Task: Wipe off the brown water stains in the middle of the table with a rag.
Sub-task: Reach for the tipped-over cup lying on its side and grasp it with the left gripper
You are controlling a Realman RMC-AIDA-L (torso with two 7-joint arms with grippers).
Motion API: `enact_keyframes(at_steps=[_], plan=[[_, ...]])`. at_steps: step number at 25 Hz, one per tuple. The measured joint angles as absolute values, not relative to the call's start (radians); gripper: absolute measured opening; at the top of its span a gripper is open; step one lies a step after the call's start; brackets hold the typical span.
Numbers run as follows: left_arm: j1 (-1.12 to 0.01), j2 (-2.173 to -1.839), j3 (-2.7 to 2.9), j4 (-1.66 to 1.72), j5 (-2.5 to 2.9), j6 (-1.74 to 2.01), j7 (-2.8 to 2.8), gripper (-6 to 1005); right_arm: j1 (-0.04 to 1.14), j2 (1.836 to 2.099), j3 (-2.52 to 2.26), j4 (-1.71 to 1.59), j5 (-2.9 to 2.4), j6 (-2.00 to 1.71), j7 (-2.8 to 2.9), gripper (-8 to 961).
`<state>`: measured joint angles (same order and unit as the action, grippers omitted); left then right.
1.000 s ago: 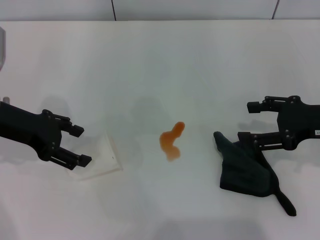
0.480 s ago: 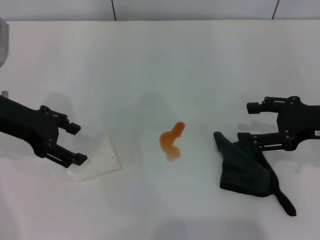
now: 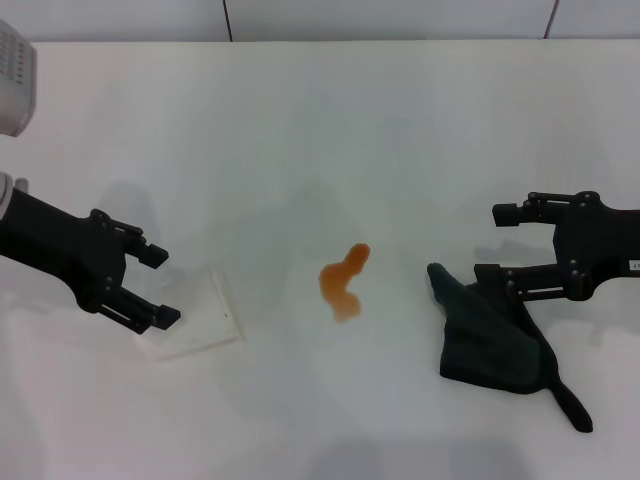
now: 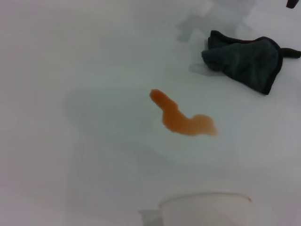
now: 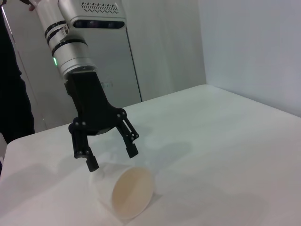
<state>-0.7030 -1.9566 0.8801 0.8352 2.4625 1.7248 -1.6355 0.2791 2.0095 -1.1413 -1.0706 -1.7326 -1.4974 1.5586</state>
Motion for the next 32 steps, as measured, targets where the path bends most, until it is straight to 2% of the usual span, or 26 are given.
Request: enact_keyframes(at_steps=[12, 32], plan=[[-0.700, -1.982, 0.901, 0.835, 2.470, 1.699, -1.631, 888, 0.278, 2.009, -1.141, -1.071, -1.727, -1.497, 1.559, 842], [-0.697, -1.997, 0.931, 0.801, 2.482, 1.678, -1.630, 887, 0.278, 2.009, -1.141, -1.071, -1.726, -1.500, 1.558, 841]])
